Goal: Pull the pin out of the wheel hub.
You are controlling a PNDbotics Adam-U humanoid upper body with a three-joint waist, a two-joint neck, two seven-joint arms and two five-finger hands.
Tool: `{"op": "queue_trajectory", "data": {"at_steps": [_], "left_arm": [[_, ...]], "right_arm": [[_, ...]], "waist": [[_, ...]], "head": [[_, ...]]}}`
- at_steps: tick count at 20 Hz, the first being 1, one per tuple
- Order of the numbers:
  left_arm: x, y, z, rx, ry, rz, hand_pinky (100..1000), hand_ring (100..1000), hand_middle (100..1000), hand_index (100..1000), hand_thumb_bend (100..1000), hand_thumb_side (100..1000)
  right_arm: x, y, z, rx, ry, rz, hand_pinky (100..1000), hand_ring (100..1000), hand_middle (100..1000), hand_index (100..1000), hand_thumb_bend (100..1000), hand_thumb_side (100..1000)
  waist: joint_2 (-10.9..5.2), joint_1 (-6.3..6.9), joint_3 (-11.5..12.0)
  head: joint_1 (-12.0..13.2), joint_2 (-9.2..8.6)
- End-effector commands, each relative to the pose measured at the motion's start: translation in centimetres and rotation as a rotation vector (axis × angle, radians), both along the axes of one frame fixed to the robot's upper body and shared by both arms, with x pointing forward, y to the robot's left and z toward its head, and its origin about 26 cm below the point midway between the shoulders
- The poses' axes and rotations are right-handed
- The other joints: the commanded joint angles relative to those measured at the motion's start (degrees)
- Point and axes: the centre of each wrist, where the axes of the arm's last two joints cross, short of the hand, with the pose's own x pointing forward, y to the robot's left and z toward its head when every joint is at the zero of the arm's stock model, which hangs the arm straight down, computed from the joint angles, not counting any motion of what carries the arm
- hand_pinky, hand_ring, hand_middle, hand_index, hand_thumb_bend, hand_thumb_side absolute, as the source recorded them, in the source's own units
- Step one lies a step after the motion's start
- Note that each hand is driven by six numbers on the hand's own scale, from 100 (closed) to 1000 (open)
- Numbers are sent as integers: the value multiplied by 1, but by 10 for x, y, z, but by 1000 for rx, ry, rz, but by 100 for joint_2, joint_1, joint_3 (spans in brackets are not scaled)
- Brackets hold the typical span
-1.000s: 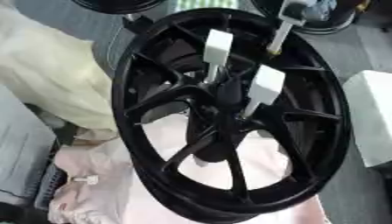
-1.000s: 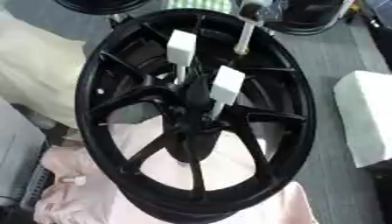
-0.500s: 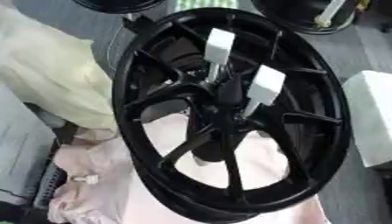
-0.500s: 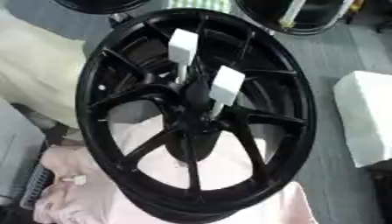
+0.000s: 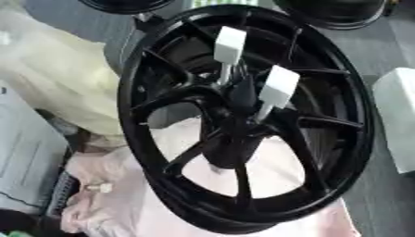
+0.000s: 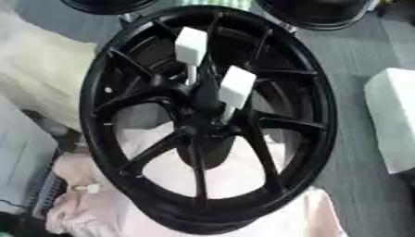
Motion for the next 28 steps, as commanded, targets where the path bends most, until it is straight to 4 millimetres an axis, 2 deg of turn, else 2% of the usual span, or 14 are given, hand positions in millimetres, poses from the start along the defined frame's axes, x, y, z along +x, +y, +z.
{"op": "queue_trajectory", "data": {"at_steps": [1,2,3,4,6,7,8,10,11,13,15,18,23,28], "left_arm": [[-1,1,14,20,-48,3,534,546,547,640,106,868],[-1,1,14,17,-52,1,534,547,547,640,105,867],[-1,0,15,16,-56,-1,534,547,547,640,105,866],[0,0,15,13,-60,-2,535,548,548,641,106,866],[1,-1,16,7,-69,-6,535,548,549,642,107,866],[1,-2,16,5,-72,-8,534,548,549,642,108,867],[2,-3,17,4,-75,-12,534,548,549,642,107,867],[3,-5,18,3,-77,-20,534,548,548,642,107,867],[4,-5,18,4,-79,-23,533,548,548,641,106,865],[5,-6,20,5,-83,-28,533,547,547,641,106,863],[5,-7,21,6,-86,-32,533,547,547,640,106,861],[7,-10,23,5,-96,-46,533,546,547,640,108,858],[11,-18,30,12,-116,-85,533,546,547,640,109,847],[16,-30,39,10,-160,-130,535,548,548,640,114,831]], "right_arm": [[-21,-7,24,-82,-126,-46,760,583,589,673,342,100],[-23,-6,17,-81,-152,-72,769,670,636,697,442,100],[-23,-4,12,-84,-176,-94,796,748,697,733,598,235],[-23,-2,5,-77,-204,-113,824,808,756,773,693,304],[-22,5,-7,-49,-264,-157,843,868,807,837,506,601],[-21,10,-13,-27,-293,-176,839,872,821,853,390,693],[-20,15,-19,10,-323,-192,833,866,821,855,342,727],[-18,26,-28,76,-370,-210,815,840,803,843,300,695],[-17,30,-31,109,-389,-218,793,805,774,825,299,611],[-17,39,-34,201,-439,-238,724,673,627,722,586,236],[-16,50,-32,276,-491,-245,674,586,543,655,559,135],[-10,81,-24,391,-554,-151,660,563,522,636,547,100],[-1,140,-12,517,-577,67,639,553,516,632,549,100],[3,183,-15,638,-567,150,623,540,519,633,523,100]], "waist": [[-48,48,-20],[-33,78,-19],[-22,98,-14],[-7,120,-3],[21,153,16],[32,165,24],[47,177,31],[68,192,44],[75,197,46],[83,202,47],[83,201,52],[75,194,65],[56,182,79],[58,178,158]], "head": [[65,-66],[63,-63],[53,-62],[31,-67],[2,-79],[-7,-82],[-19,-83],[-35,-82],[-37,-82],[-23,-87],[-17,-88],[-17,-83],[-21,-35],[-11,-3]]}}
